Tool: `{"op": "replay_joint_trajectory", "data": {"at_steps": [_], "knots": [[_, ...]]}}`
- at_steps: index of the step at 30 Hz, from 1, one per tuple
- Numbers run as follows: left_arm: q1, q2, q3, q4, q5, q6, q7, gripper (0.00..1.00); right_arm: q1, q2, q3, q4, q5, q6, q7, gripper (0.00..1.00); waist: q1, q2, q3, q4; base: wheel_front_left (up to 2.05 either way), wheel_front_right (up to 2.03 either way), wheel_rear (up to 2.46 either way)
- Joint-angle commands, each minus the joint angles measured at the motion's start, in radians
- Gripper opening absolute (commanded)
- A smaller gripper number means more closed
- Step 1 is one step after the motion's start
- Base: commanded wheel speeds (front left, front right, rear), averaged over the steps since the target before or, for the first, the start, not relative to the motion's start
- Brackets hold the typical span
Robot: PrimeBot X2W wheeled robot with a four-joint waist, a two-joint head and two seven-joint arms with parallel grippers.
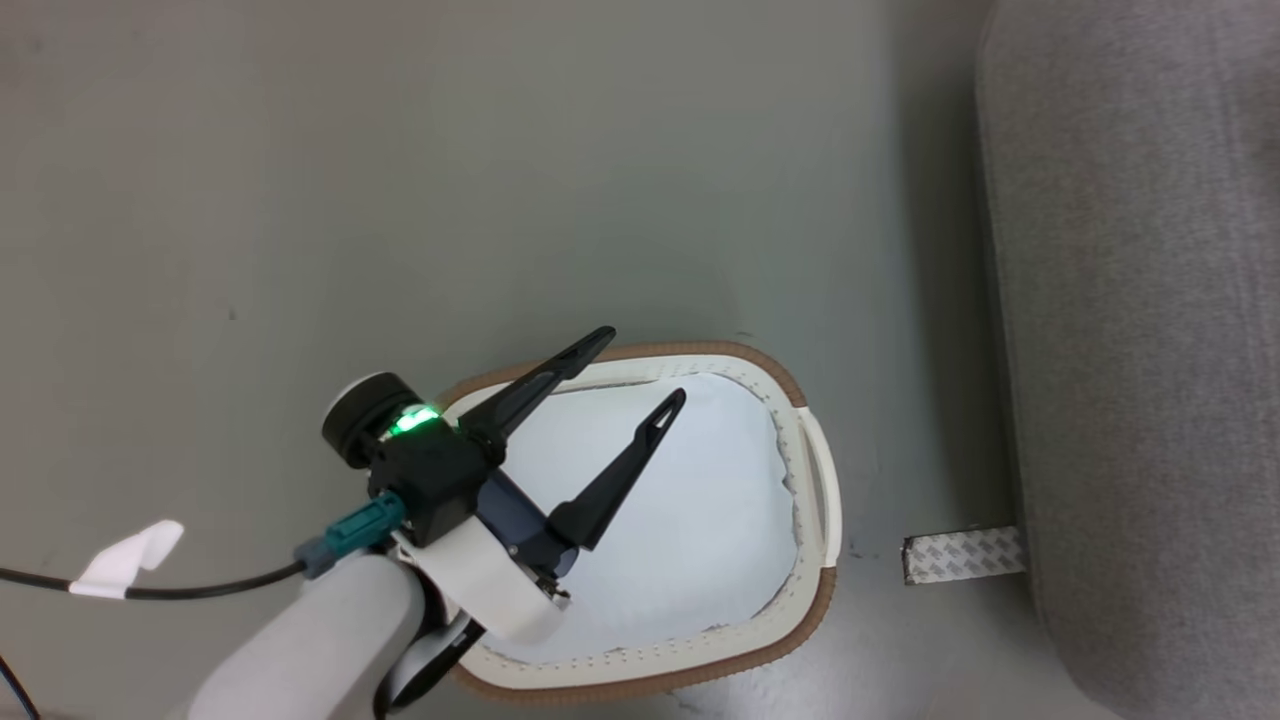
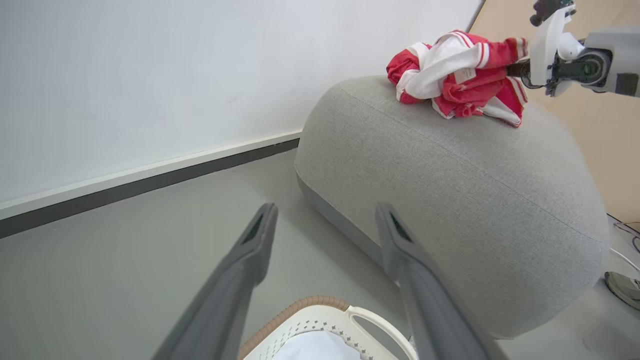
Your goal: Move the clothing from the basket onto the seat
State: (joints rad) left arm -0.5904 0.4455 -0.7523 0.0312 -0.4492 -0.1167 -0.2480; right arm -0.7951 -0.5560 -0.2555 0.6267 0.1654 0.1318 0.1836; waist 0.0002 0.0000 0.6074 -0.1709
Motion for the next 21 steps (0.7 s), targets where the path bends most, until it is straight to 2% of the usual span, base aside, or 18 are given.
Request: {"op": "replay_joint_trajectory", "data": {"at_steps": [1, 4, 9, 10, 11, 12, 13, 17, 21], "knots": [[-0.005, 0.007, 0.005, 0.002, -0.003, 0.000, -0.005, 1.00, 0.010, 0.005, -0.004, 0.027, -0.001, -0.002, 0.026, 0.00, -0.0002, 0.0000, 0.014, 0.015, 0.00, 0.00, 0.00], [-0.004, 0.011, 0.014, 0.006, -0.005, 0.001, -0.008, 1.00, 0.030, 0.017, -0.018, 0.093, 0.001, -0.002, 0.096, 0.00, -0.0002, 0.0000, 0.015, 0.021, 0.00, 0.00, 0.00], [-0.004, 0.009, 0.024, 0.013, -0.009, 0.004, -0.011, 1.00, 0.045, 0.035, -0.036, 0.120, -0.009, -0.002, 0.119, 0.00, -0.0002, 0.0000, 0.001, 0.019, 0.00, 0.00, 0.00], [-0.002, 0.007, 0.024, 0.015, -0.010, 0.004, -0.012, 1.00, 0.048, 0.036, -0.037, 0.122, -0.010, -0.002, 0.115, 0.06, -0.0002, 0.0000, -0.006, 0.017, 0.00, 0.00, 0.00], [0.001, 0.004, 0.025, 0.016, -0.008, 0.005, -0.013, 1.00, 0.049, 0.037, -0.035, 0.119, -0.012, -0.002, 0.107, 0.29, -0.0002, 0.0000, -0.014, 0.015, 0.00, 0.00, 0.00], [0.005, 0.001, 0.025, 0.019, -0.009, 0.005, -0.014, 1.00, 0.050, 0.039, -0.030, 0.114, -0.013, -0.002, 0.102, 0.55, -0.0002, 0.0000, -0.023, 0.013, 0.00, 0.00, 0.00], [0.009, -0.002, 0.025, 0.021, -0.010, 0.005, -0.014, 1.00, 0.053, 0.040, -0.026, 0.113, -0.014, -0.002, 0.100, 1.00, -0.0002, 0.0000, -0.034, 0.010, 0.00, 0.00, 0.00], [0.029, -0.018, 0.023, 0.039, -0.018, 0.005, -0.015, 1.00, 0.071, 0.036, 0.010, 0.112, -0.009, -0.002, 0.126, 1.00, -0.0002, 0.0000, -0.102, -0.001, 0.00, 0.00, 0.00], [0.054, -0.044, 0.025, 0.069, -0.028, 0.011, -0.016, 1.00, 0.118, 0.010, 0.102, 0.102, 0.060, -0.002, 0.215, 1.00, -0.0002, 0.0000, -0.194, -0.008, 0.00, 0.00, 0.00]]}}
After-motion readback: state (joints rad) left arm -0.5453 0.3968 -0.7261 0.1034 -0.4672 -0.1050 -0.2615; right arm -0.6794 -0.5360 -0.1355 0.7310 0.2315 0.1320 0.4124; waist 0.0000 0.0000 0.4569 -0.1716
